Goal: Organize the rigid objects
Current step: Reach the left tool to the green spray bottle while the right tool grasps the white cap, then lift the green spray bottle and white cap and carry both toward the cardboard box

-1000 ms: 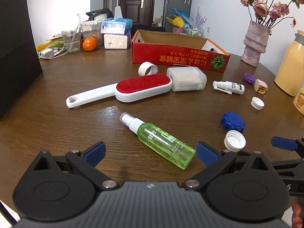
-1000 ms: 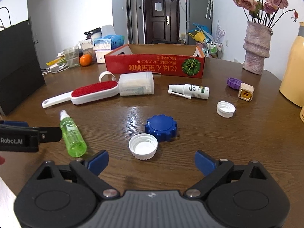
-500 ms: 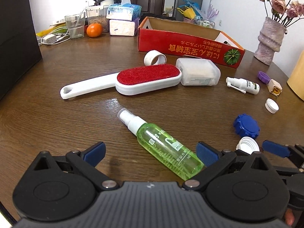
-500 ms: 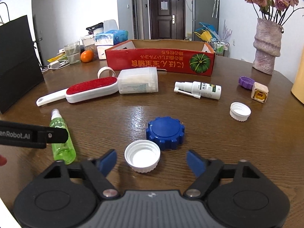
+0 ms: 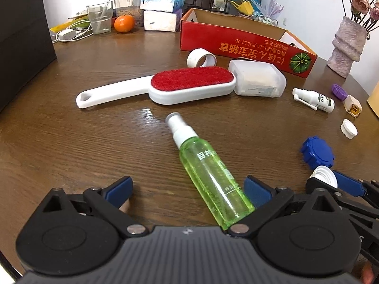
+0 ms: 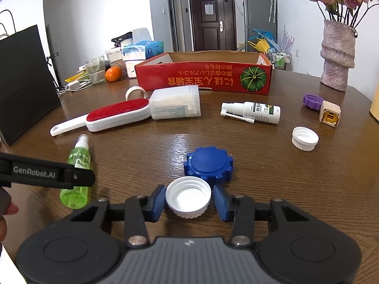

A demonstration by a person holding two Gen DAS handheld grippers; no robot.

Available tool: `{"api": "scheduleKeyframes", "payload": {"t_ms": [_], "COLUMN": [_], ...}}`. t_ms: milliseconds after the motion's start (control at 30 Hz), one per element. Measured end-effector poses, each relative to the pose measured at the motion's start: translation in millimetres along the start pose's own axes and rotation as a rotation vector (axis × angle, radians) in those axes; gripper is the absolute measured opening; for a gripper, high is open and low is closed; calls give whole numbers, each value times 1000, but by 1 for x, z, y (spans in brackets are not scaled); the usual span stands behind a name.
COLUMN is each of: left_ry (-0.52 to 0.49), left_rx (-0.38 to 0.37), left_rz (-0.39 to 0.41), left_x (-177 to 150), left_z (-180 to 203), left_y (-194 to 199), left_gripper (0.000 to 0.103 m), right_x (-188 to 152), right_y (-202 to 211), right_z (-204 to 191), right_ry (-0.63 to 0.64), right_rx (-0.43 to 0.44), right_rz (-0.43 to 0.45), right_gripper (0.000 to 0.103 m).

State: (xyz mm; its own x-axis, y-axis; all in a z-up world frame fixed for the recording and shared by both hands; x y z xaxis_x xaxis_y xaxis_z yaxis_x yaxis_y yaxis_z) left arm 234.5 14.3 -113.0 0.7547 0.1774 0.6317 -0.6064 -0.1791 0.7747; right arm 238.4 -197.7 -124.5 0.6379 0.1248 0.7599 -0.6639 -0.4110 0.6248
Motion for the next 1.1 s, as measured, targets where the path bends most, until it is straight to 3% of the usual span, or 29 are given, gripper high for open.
{"api": "scheduleKeyframes", "payload": {"t_ms": [167,333,500,667,1100], "left_ry": [20,43,44,26,-4], "left_rx": [19,50,60,76,53], "left_rz": [2,21,31,47,62], "left_x": [-3,-4,-2,-1,-1], "left_z": [-6,-14,-17,-16,-16], "left_y": [1,4,4,4,3], "left_gripper": [92,68,56,34,32], "right_x": [-1,-3,-4,-3,0], "right_y": [1,4,8,14,25], "right_z": [-1,-2,-2,-3,-2], "right_ry": [0,-6,-9,-8,-20], "right_rx": [2,0,0,-5,-18], "right_rz": [0,1,5,16,43], "right_gripper": [43,43,43,43,44]}}
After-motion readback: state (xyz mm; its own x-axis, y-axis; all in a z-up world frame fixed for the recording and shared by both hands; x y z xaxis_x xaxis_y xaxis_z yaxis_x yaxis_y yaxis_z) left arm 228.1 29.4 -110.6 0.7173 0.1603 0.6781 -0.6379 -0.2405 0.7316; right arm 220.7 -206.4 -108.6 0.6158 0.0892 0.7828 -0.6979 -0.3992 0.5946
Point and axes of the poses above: each gripper's, at about its wrist camera, not at the fingertips, and y roughly against the way its jaws point, z to its right, x to its top, the point moved 2 cm from there along -y, roughly the way its jaws point, and after that the axes turned 7 degrees about x, right-handed, at the moved point
